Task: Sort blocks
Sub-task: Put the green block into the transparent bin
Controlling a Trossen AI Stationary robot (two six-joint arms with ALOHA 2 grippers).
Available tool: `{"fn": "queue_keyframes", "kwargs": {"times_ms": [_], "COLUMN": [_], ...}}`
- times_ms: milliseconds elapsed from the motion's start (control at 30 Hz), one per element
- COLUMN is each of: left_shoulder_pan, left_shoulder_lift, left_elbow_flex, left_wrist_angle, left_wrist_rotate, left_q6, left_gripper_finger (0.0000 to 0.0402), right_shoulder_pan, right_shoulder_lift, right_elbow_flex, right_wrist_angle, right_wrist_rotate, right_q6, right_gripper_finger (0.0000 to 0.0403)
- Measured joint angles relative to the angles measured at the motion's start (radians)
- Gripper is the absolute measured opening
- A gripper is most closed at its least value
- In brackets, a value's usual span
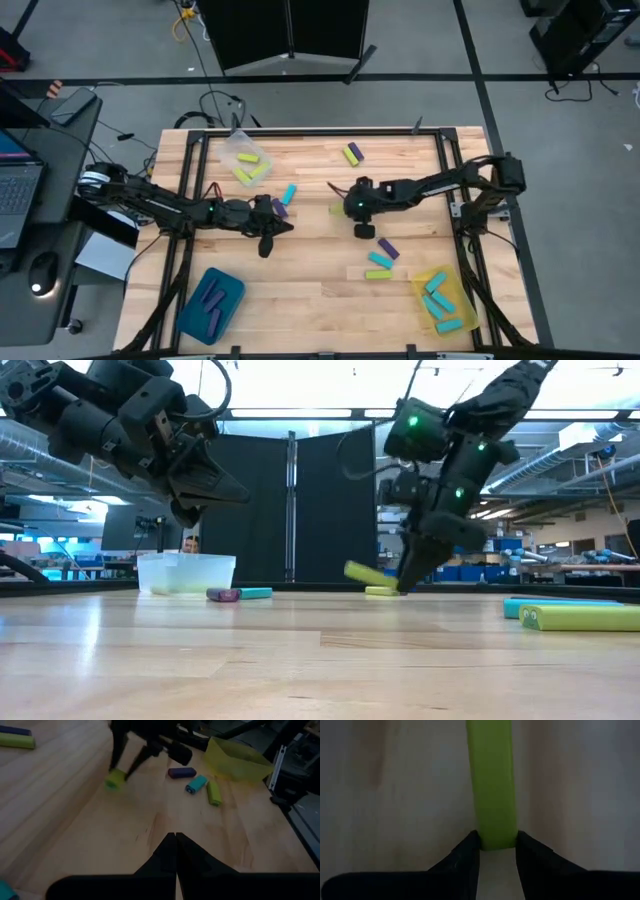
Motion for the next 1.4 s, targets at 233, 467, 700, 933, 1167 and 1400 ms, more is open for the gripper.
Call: {"fn": "queue_keyframes", "kwargs": {"times_ms": [233,467,700,933,1167,1400], "left_shoulder_pan": [0.0,0.0,0.002,0.063,0.092,0.094], "left_shoulder_lift": [0.0,0.0,0.0,0.007,0.06,0.194], "left_elbow_flex": [0.0,0.0,0.0,0.0,0.001,0.036], "left_wrist_angle": [0.002,0.002,0.004,0.003,0.044,0.224], "left_wrist_rotate": [-0.031,-0.032,-0.055,-0.076,-0.083,-0.038], "left_q6": [-0.033,-0.034,-0.079,-0.207,-0.262,-0.258], "left_gripper_finger": [0.0006,0.0006,0.0006,0.0006,0.0012,0.0048], "right_shoulder_pan": [0.042,0.064,0.064,0.064,0.075,0.077], "right_shoulder_lift": [-0.086,-0.134,-0.189,-0.26,-0.279,-0.279], "right_elbow_flex": [-0.048,-0.091,-0.161,-0.285,-0.349,-0.344], "right_wrist_angle": [0.052,0.095,0.157,0.301,0.369,0.411], "right_wrist_rotate": [0.164,0.161,0.082,0.128,0.203,0.212], "right_q6": [0.076,0.075,0.076,0.148,0.201,0.181], "right_gripper_finger": [0.0111,0.0111,0.0111,0.0111,0.0111,0.0111]}}
